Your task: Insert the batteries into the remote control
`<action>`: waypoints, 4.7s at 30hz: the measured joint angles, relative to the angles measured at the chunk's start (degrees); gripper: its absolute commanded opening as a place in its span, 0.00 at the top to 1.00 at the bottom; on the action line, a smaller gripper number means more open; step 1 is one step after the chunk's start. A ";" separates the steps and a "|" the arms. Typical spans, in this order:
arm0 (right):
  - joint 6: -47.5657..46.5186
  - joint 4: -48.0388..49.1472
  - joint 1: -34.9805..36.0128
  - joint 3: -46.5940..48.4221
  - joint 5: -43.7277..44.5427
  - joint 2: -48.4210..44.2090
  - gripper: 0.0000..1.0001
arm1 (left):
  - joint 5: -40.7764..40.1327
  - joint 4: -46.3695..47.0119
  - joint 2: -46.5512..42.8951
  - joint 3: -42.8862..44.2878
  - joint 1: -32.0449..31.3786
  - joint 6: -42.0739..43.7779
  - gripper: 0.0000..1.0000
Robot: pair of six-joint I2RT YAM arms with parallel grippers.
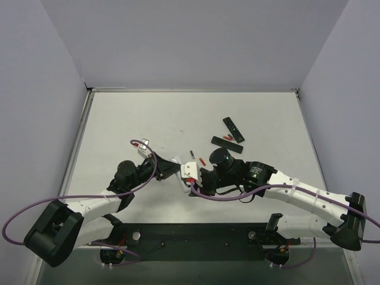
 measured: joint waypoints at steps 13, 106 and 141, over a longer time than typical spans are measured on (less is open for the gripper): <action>-6.25 1.57 -0.24 -0.04 -0.15 1.44 0.81 | 2.78 -3.28 -2.71 1.60 -0.04 0.02 1.00; -6.80 2.36 -3.26 1.16 -1.81 4.90 0.79 | 3.87 -7.41 -3.85 3.52 -0.42 -0.61 1.00; 0.37 6.47 -2.05 4.22 4.92 13.25 1.00 | -2.34 -18.08 -8.31 3.85 -0.68 5.51 1.00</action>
